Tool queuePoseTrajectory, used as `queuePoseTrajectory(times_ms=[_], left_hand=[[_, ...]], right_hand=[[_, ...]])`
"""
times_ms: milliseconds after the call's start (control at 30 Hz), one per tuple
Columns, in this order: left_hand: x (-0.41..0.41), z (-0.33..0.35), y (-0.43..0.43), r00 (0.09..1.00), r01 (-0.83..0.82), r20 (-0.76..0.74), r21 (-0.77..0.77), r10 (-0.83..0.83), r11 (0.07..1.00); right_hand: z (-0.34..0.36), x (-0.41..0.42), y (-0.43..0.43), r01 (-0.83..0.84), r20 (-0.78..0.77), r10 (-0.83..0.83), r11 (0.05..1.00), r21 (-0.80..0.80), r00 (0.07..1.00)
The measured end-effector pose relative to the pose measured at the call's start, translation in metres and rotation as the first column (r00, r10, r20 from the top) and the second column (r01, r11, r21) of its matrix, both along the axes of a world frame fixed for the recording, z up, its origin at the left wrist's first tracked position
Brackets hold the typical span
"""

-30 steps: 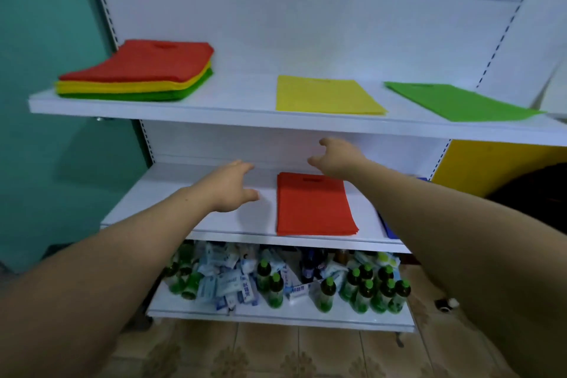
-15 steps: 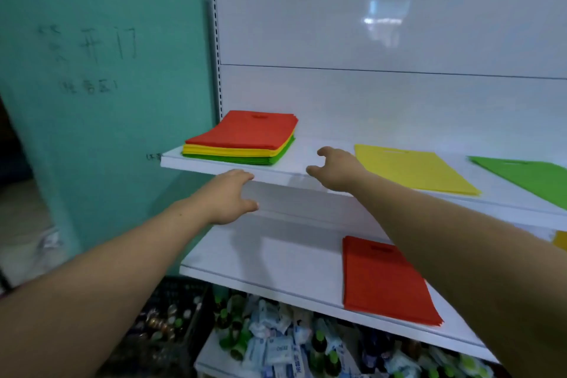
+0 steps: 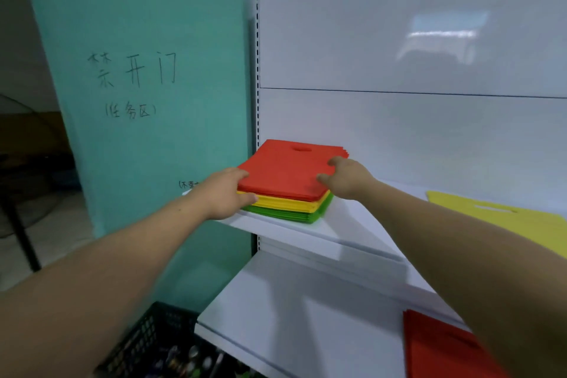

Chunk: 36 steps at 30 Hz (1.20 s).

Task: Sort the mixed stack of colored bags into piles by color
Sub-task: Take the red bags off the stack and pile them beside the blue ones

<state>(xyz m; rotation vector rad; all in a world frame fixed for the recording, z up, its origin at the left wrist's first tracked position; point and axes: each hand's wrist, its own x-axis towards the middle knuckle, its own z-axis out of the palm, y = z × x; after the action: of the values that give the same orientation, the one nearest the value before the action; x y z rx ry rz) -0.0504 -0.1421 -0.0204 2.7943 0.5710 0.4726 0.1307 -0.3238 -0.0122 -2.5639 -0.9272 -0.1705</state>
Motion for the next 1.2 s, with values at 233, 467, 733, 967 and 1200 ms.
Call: queuePoseTrajectory(times_ms=[233,467,733,967,1200], left_hand=[[0.042,0.0,0.052,0.999,-0.049,0.005,-0.04,0.049,0.998],[0.08,-0.006,0.09,0.995,0.014,-0.101,-0.069,-0.021,0.997],[0.098,-0.01,0.108,0.951,0.114,-0.272,-0.122,-0.144,0.986],[0.101,-0.007,0.103,0.93,0.204,-0.298,-0.07,-0.215,0.977],[0.101,0.002,0.097,0.91,0.246,-0.316,-0.106,-0.268,0.963]], right_hand=[[-0.015,0.044,0.04,0.055,-0.02,-0.055,0.998,-0.006,0.998],[-0.021,0.069,0.059,0.233,-0.053,-0.234,0.972,-0.025,0.971],[-0.022,0.071,0.067,0.366,-0.226,-0.337,0.926,0.098,0.914],[-0.015,0.053,0.065,0.383,-0.09,-0.373,0.912,0.146,0.923],[-0.009,0.031,0.047,0.235,0.137,-0.313,0.883,0.405,0.94]])
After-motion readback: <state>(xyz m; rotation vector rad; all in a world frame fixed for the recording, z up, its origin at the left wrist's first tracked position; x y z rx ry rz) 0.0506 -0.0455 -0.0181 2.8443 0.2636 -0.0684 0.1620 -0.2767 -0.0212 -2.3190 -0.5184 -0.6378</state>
